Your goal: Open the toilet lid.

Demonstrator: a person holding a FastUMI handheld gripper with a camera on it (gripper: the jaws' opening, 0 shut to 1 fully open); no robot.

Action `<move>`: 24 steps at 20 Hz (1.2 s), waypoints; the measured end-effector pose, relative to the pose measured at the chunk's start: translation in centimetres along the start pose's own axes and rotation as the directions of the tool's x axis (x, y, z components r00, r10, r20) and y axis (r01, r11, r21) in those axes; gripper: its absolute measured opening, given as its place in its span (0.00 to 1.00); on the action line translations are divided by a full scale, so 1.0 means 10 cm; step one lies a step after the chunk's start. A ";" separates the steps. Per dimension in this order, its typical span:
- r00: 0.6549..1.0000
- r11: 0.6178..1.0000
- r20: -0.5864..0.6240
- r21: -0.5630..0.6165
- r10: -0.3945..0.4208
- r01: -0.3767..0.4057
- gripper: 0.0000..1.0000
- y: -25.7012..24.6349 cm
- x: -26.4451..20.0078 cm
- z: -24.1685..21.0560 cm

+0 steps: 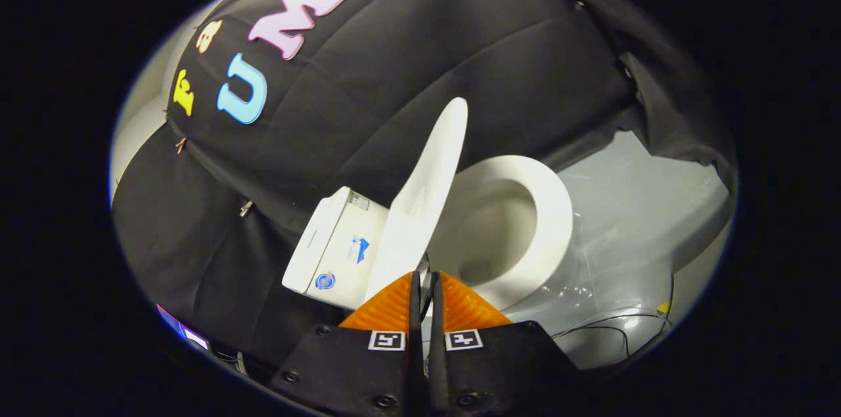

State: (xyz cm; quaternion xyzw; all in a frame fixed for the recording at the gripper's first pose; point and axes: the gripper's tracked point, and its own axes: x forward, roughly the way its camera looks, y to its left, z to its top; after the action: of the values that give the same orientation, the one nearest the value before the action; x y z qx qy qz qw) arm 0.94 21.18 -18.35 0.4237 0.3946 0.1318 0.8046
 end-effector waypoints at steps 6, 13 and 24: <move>0.997 0.994 0.021 -0.082 0.078 -0.076 0.08 0.75 -0.03 0.14; 0.995 0.972 0.028 -0.214 0.100 -0.092 0.08 1.17 -0.04 0.18; 0.980 0.914 -0.016 -0.360 0.197 -0.190 0.08 2.02 0.12 0.08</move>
State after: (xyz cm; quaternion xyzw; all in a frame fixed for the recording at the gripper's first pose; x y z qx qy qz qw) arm 4.76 33.57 -2.83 0.3077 0.3115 0.2761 0.8556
